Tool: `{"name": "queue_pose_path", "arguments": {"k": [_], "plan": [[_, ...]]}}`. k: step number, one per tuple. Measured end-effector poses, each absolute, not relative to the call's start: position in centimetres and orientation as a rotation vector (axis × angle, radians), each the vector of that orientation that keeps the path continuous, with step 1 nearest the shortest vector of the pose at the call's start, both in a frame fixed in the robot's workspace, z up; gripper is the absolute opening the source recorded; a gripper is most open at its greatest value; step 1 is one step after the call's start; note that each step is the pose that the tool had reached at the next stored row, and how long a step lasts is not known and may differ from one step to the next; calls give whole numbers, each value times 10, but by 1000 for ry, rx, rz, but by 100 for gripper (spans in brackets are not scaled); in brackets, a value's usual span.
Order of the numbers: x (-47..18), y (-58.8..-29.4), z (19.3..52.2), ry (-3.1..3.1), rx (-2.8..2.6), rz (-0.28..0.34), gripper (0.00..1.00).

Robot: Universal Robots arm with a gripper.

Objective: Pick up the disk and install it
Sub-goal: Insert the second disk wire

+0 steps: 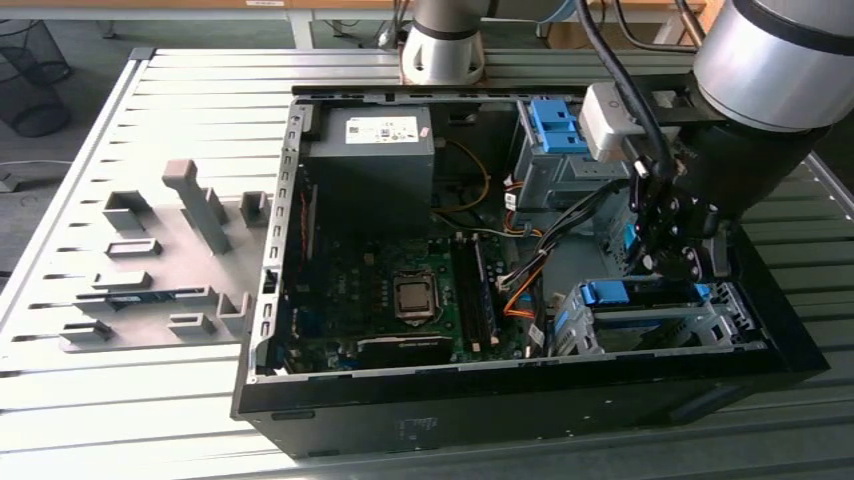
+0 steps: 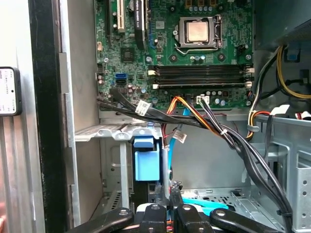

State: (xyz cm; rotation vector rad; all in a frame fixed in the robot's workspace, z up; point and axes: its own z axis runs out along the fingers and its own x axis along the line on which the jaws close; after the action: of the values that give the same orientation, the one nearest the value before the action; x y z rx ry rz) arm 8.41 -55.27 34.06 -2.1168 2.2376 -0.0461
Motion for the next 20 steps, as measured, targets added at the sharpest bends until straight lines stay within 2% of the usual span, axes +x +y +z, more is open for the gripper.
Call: {"name": "queue_pose_path", "arguments": {"k": [3, 20], "plan": [[84, -556, 340, 2227, -2105, -20, 16], [88, -566, 337, 2225, -2102, -13, 16]]}}
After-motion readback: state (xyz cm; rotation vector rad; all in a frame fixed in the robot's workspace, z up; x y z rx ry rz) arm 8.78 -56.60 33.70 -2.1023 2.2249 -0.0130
